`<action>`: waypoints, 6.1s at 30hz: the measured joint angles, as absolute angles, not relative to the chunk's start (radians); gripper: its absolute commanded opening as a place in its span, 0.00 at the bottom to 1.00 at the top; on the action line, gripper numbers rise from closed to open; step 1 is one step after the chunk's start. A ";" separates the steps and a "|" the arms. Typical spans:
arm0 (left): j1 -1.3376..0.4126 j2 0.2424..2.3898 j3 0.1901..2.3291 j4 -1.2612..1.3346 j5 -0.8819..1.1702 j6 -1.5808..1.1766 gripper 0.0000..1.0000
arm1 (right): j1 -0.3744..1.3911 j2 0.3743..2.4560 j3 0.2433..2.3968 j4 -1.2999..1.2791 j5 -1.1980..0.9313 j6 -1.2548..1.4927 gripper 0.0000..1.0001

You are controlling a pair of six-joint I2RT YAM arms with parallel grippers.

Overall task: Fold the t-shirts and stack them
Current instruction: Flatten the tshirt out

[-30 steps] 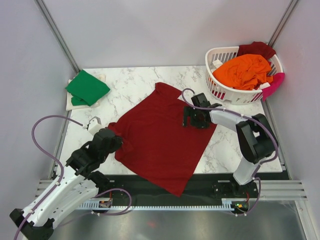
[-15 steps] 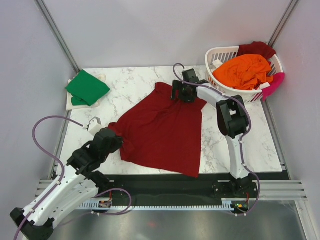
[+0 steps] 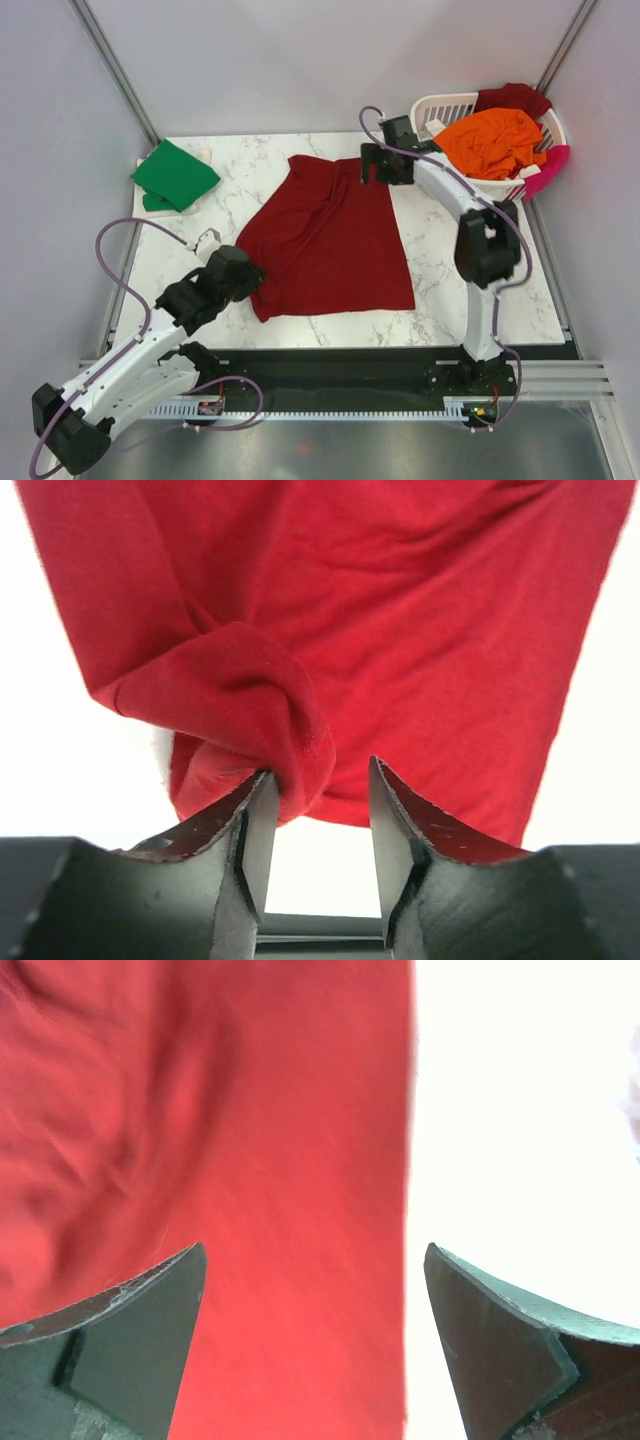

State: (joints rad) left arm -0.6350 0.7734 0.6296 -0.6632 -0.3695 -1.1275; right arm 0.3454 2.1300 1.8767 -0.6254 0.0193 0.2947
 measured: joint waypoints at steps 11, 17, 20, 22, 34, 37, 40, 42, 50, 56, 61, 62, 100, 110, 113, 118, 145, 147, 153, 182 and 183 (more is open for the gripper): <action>-0.636 0.564 0.605 -0.686 -0.315 -1.071 0.52 | 0.331 1.422 1.025 -0.489 -0.067 0.434 0.98; -0.637 0.659 0.712 -0.756 -0.301 -0.984 0.56 | 0.337 1.422 0.725 -0.456 -0.169 0.484 0.96; -0.638 0.721 0.748 -0.772 -0.260 -0.933 0.66 | 0.337 1.378 0.702 -0.410 -0.186 0.494 0.97; -0.649 0.784 0.769 -0.775 -0.243 -0.898 0.68 | 0.339 1.368 0.687 -0.399 -0.187 0.494 0.97; -0.937 1.327 0.969 -0.876 -0.309 -0.754 0.96 | 0.339 1.367 0.675 -0.395 -0.191 0.490 0.97; -0.973 1.428 1.060 -0.944 -0.381 -0.754 0.93 | 0.339 1.367 0.675 -0.395 -0.192 0.484 0.98; -0.996 1.502 1.139 -1.028 -0.459 -0.758 0.92 | 0.338 1.367 0.673 -0.395 -0.195 0.476 0.98; -1.013 1.539 1.182 -1.089 -0.506 -0.764 0.92 | 0.339 1.367 0.671 -0.394 -0.196 0.472 0.98; -1.067 1.714 1.251 -1.283 -0.676 -0.846 0.88 | 0.338 1.366 0.665 -0.373 -0.211 0.466 0.98; -1.068 1.791 1.251 -1.317 -0.726 -0.880 0.84 | 0.339 1.366 0.663 -0.363 -0.215 0.458 0.98; -1.068 1.829 1.250 -1.331 -0.756 -0.901 0.72 | 0.338 1.366 0.661 -0.355 -0.221 0.452 0.98; -1.068 1.833 1.250 -1.332 -0.759 -0.904 0.71 | 0.338 1.366 0.661 -0.354 -0.221 0.451 0.98; -1.060 1.608 1.237 -1.338 -0.837 -0.991 0.02 | 0.339 1.126 0.631 -0.424 -0.111 0.502 0.87; -1.056 1.525 1.161 -1.341 -0.825 -0.999 0.02 | 0.426 0.970 0.514 -0.554 -0.107 0.662 0.81; -1.056 1.487 1.132 -1.342 -0.807 -1.002 0.02 | 0.433 0.972 0.477 -0.563 -0.097 0.699 0.79; -1.056 1.441 1.103 -1.342 -0.798 -1.002 0.02 | 0.433 1.026 0.470 -0.551 -0.065 0.716 0.75; -1.014 1.141 1.306 -1.352 -0.787 -0.922 0.02 | 0.434 1.061 0.883 -0.661 -0.017 0.629 0.00; -1.014 1.082 1.475 -1.350 -0.796 -0.860 0.02 | 0.434 1.055 1.091 -0.702 0.010 0.603 0.00; -1.012 0.990 1.975 -1.320 -0.814 -0.627 0.02 | 0.434 1.016 1.618 -0.786 0.091 0.532 0.00; -0.481 1.439 2.312 -0.776 -0.553 0.099 0.02 | 0.325 1.479 2.104 -0.682 0.369 0.325 0.00; -0.398 1.551 2.341 -0.774 -0.535 0.099 0.09 | 0.288 1.580 2.114 -0.669 0.350 0.342 0.00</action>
